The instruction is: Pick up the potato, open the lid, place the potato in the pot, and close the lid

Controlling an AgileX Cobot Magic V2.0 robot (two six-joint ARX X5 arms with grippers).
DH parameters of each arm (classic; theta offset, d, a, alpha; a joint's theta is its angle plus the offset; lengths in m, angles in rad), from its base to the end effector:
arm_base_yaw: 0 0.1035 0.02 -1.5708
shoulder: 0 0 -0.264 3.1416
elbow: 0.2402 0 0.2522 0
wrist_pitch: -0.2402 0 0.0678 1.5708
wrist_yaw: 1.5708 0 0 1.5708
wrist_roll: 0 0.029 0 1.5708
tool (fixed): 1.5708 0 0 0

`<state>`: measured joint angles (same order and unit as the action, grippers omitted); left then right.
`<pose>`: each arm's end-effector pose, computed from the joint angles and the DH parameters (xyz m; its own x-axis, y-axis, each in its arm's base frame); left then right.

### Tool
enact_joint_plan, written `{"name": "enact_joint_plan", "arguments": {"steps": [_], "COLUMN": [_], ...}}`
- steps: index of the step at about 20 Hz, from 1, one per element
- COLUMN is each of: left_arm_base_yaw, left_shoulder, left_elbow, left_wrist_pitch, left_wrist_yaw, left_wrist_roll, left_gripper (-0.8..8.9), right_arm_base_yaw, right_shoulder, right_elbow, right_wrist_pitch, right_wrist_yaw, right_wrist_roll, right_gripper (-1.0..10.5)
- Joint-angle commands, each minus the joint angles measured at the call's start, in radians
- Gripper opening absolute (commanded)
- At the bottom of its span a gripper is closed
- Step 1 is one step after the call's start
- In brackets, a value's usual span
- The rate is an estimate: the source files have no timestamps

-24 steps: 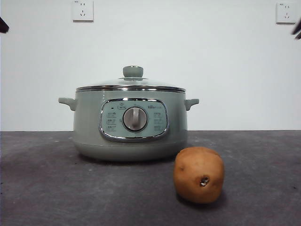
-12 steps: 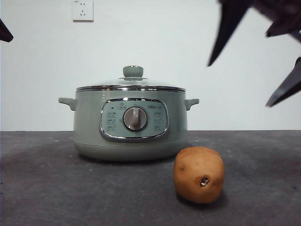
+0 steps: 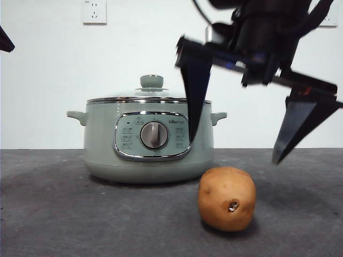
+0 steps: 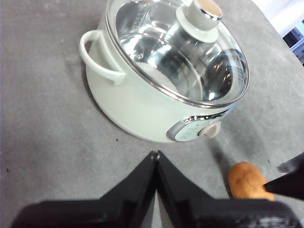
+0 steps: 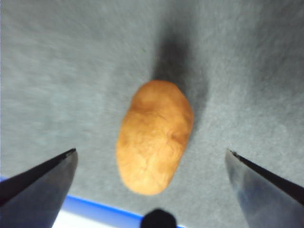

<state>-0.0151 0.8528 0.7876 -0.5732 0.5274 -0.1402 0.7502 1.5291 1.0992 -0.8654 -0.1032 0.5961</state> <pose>0.1690 -0.0172 0.2909 0.6863 -0.5137 -0.5149 0.3298 0.8508 -0.4092 0.2050 0.1951 0.2267 0.1277 0.2598 -0.9572 -0.1829 0.9547 0.2348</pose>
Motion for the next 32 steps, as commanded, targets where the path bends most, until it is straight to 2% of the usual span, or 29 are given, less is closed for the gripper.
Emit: {"name": "enact_joint_plan", "arguments": {"steps": [1, 8, 9, 10, 12, 13, 14, 20, 26, 28, 30, 32], "left_arm_base_yaw": [0.002, 0.002, 0.002, 0.002, 0.002, 0.002, 0.002, 0.000, -0.079, -0.124, -0.170, -0.214], "left_shoulder": [0.000, 0.000, 0.000, 0.000, 0.000, 0.000, 0.000, 0.017, 0.196, 0.296, 0.403, 0.517], "left_elbow": [0.005, 0.005, 0.005, 0.005, 0.005, 0.005, 0.005, 0.018, 0.154, 0.241, 0.354, 0.492], "left_wrist_pitch": [-0.012, -0.039, -0.039, -0.040, -0.039, -0.039, -0.039, -0.033, -0.066, -0.086, -0.123, -0.174], "left_wrist_yaw": [0.004, 0.004, 0.004, 0.004, 0.004, 0.004, 0.004, 0.005, 0.004, 0.003, -0.040, -0.130], "left_wrist_roll": [0.031, 0.048, 0.048, 0.048, 0.048, 0.048, 0.048, 0.048, 0.048, 0.048, 0.070, 0.124], "left_gripper": [-0.03, -0.03, -0.03, -0.03, -0.03, -0.03, -0.03, -0.03, 0.06, 1.12, 3.12, 5.02], "right_arm_base_yaw": [0.019, 0.037, 0.037, 0.037, 0.037, 0.037, 0.037, 0.035, 0.035, 0.035, 0.035, 0.035], "right_shoulder": [0.053, 0.177, 0.180, 0.182, 0.183, 0.183, 0.183, 0.168, 0.020, -0.053, -0.126, -0.193], "right_elbow": [0.002, 0.002, 0.002, 0.002, 0.002, 0.002, 0.002, 0.003, 0.004, 0.005, 0.005, 0.005], "right_wrist_pitch": [0.003, 0.042, 0.050, 0.053, 0.052, 0.052, 0.051, 0.021, -0.128, -0.182, -0.227, -0.262], "right_wrist_yaw": [0.027, 0.024, 0.024, 0.018, 0.013, 0.005, -0.010, -0.021, -0.020, -0.021, -0.021, -0.020], "right_wrist_roll": [0.029, 0.029, 0.028, 0.028, -0.002, -0.016, -0.042, -0.126, -0.235, -0.293, -0.328, -0.330], "right_gripper": [5.7, 5.6, 5.3, 4.2, 1.1, 0.2, 0.0, 0.0, 0.0, 0.0, 0.0, 0.0]}}
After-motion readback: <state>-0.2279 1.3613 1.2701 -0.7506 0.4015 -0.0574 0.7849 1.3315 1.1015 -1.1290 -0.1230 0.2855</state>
